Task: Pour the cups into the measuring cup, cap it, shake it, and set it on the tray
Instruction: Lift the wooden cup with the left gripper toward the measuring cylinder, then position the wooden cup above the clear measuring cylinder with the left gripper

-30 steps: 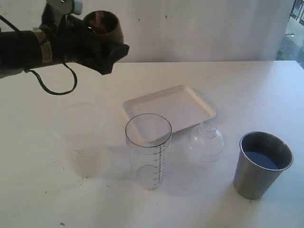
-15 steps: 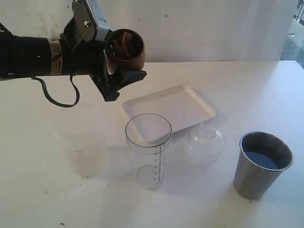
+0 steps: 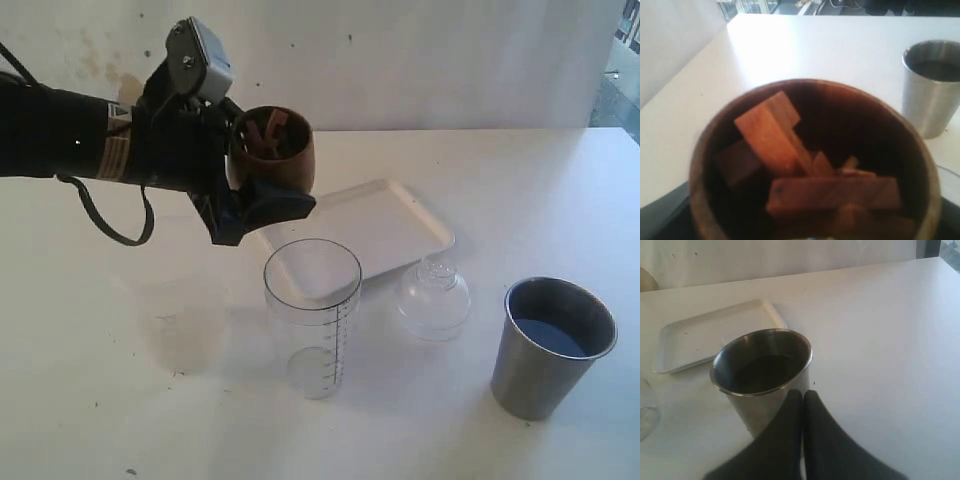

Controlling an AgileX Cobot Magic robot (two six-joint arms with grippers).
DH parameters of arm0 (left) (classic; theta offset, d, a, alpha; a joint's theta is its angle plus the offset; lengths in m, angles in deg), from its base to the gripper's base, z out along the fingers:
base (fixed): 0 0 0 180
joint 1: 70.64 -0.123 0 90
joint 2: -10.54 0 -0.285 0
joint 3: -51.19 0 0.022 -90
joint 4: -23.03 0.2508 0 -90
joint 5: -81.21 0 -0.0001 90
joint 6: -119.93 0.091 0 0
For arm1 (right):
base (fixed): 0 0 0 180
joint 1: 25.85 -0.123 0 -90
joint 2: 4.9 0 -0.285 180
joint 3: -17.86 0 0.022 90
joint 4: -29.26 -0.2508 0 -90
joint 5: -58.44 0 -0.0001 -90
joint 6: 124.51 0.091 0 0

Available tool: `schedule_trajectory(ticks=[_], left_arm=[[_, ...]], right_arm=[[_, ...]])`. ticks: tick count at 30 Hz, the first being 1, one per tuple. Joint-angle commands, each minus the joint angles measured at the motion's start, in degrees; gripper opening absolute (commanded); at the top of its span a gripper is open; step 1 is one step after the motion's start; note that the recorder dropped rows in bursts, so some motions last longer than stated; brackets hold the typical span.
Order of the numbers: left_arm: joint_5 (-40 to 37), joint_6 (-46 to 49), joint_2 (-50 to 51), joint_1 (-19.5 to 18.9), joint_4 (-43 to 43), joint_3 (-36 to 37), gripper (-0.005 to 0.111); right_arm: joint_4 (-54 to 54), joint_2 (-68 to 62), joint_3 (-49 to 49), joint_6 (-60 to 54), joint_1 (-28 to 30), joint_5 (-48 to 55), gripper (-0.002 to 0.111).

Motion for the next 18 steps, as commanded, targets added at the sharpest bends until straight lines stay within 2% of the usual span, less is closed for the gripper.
schedule_trajectory(ticks=[1,6,11,18], left_arm=[[-2.3,-0.4,-0.8,0.1,2.0,-0.6,0.000],[-6.6,7.3,-0.7,0.1,0.8,-0.6,0.000],[-5.4,11.2,-0.7,0.1,0.5,-0.6,0.000],[-7.6,16.6,-0.7,3.2,-1.0,-0.6,0.000]], right_arm=[[0.2,0.3,0.3,0.1,-0.3,0.0,0.000],[0.2,0.3,0.3,0.1,-0.3,0.0,0.000],[0.2,0.3,0.3,0.1,-0.3,0.0,0.000],[0.2,0.3,0.3,0.1,-0.3,0.0,0.000]])
